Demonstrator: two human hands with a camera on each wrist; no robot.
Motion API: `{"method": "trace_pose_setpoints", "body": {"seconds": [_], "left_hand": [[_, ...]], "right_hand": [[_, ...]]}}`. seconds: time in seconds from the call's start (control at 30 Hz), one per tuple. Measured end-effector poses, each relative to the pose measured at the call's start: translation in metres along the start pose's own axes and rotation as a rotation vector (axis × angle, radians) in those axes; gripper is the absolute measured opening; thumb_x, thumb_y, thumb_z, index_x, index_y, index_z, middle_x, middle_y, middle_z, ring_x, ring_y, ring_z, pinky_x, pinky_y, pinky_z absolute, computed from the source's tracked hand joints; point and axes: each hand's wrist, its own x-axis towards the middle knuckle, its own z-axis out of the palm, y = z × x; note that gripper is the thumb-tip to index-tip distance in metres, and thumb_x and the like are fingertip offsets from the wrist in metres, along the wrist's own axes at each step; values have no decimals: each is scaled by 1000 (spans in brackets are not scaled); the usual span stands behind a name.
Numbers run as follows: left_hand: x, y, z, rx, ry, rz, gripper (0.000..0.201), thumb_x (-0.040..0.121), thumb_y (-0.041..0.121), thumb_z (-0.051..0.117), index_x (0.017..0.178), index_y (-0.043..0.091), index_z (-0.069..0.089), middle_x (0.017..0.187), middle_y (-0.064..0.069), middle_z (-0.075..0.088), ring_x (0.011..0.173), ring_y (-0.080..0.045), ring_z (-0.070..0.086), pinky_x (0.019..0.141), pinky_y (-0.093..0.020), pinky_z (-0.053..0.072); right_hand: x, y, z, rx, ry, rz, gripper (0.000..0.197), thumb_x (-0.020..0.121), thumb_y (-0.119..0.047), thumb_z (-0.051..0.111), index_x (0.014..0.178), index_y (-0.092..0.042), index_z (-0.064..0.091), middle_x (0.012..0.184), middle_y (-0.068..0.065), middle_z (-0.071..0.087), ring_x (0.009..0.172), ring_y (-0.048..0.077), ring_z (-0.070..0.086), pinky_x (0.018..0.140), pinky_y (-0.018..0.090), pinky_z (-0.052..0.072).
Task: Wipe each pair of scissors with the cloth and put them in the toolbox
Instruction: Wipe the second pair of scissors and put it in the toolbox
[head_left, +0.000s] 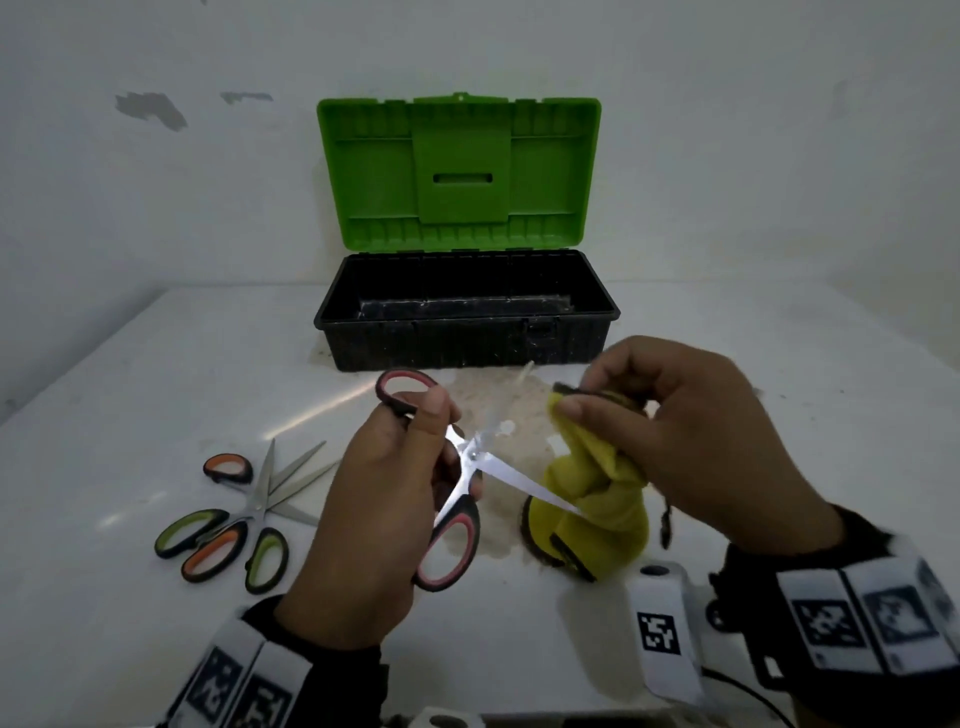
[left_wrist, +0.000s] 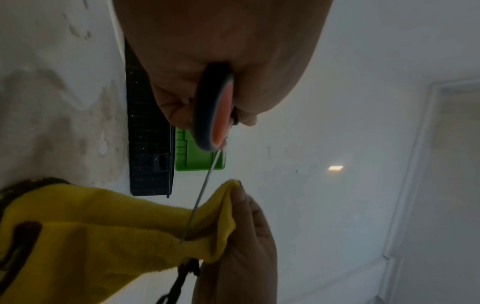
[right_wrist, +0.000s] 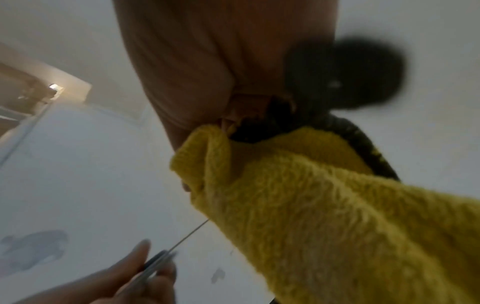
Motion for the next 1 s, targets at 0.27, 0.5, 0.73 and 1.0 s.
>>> {"method": "trace_pose_setpoints", "body": {"seconds": [0.27,0.5,0.73,1.0], "left_hand": [[0,-2,0,11,50,-38,32,100,47,39,88,32,65,56,8,59,50,-4,61,45,-13,49],[-1,-5,3,142,49,172,43,99,49,41,72,16,51,61,-16,45,56,-36,50,49,-27,45],[-2,-6,4,147,31,168,45,97,49,46,79,8,52,57,-15,41,53,-38,48,48,-40,51],[-1,-8,2,151,33,159,45,98,45,46,86,3,55,56,-13,42,52,-34,52,44,-20,48]], "right_hand": [[-7,-18,33,-26,-191,-73,9,79,-35,78,81,-29,72,80,-16,71,80,3,65,68,14,52],[-20,-22,45,-71,-168,-72,12,82,-35,76,88,-25,71,83,-13,70,79,4,63,76,12,50],[-19,-16,48,-37,-18,-31,10,81,-34,76,80,-26,70,74,-16,67,79,4,62,68,8,48],[-14,-13,48,-27,34,-15,12,80,-33,77,75,-26,69,69,-18,64,76,1,61,63,4,43]]}}
